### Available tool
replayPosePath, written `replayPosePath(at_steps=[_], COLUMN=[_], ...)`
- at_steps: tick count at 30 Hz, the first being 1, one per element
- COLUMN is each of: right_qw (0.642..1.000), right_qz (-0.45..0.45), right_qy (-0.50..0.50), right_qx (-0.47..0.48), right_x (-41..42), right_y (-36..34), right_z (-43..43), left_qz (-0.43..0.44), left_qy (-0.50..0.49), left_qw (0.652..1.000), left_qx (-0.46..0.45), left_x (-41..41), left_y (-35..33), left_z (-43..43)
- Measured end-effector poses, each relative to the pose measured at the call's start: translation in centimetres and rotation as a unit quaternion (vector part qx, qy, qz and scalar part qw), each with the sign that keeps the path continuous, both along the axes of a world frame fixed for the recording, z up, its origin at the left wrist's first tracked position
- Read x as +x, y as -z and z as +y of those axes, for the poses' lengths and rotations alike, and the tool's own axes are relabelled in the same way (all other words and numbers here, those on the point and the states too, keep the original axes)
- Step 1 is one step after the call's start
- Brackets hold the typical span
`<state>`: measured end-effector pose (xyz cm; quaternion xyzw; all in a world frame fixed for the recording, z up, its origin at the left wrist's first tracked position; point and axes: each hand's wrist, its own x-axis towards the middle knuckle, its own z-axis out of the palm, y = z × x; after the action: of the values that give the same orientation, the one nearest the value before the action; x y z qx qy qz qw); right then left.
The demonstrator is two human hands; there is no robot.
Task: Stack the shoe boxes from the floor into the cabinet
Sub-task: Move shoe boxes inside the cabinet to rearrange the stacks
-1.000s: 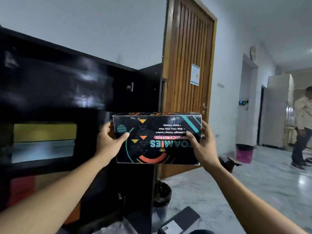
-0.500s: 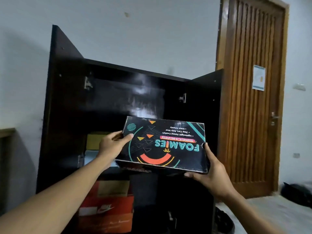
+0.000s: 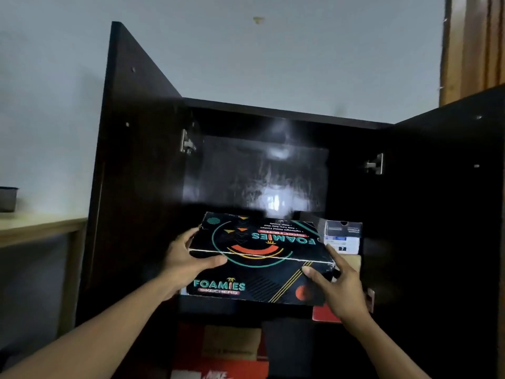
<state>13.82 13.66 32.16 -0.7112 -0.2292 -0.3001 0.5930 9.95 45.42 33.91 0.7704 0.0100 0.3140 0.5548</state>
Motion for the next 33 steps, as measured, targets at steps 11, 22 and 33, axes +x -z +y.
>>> replayPosePath(at_steps=[11, 22, 33], right_qw=[0.993, 0.99, 0.957], right_qz=[-0.002, -0.048, 0.083], right_qy=[0.072, 0.025, 0.005], right_qx=[0.094, -0.127, -0.278], right_x=[17.4, 24.9, 30.3], right_y=[-2.4, 2.5, 2.2], right_z=[8.2, 12.0, 14.5], left_qz=[-0.078, -0.087, 0.144], left_qy=[-0.178, -0.333, -0.195], left_qw=[0.98, 0.901, 0.914], left_qx=[0.051, 0.265, 0.325], left_x=[13.6, 21.1, 25.6], left_y=[-4.1, 2.1, 4.4], left_z=[4.0, 4.9, 8.0])
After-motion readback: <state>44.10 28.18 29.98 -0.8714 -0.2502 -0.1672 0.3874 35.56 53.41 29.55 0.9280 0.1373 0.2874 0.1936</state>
